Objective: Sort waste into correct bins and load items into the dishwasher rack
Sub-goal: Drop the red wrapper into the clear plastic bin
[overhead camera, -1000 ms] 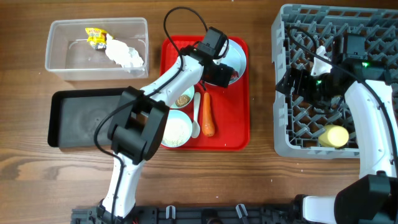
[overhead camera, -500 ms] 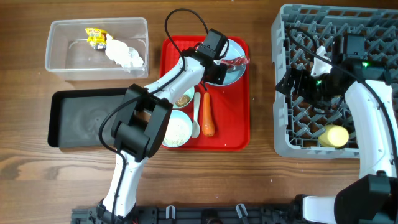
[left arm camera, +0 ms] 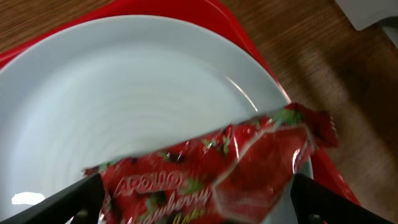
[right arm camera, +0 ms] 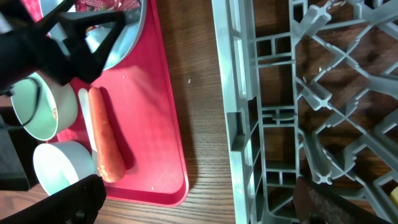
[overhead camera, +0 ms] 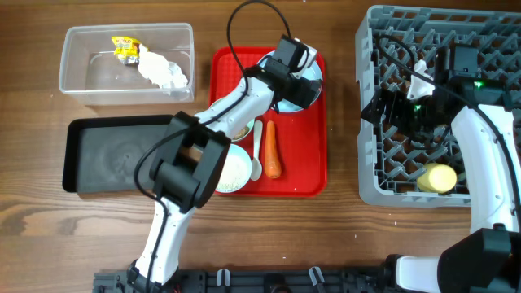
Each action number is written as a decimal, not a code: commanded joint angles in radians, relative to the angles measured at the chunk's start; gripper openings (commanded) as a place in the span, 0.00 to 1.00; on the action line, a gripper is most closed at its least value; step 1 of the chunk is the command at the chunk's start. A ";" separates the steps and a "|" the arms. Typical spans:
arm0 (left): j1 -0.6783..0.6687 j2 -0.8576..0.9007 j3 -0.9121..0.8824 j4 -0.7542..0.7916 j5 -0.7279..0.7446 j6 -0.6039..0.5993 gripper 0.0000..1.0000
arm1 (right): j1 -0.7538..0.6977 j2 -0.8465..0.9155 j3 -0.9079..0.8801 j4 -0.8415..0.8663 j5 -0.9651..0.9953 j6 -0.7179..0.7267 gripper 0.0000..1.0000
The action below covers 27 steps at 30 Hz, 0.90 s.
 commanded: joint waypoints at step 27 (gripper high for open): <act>0.466 -0.314 0.005 -0.218 -0.208 -0.034 0.06 | 0.000 -0.003 -0.001 -0.002 0.021 -0.020 0.99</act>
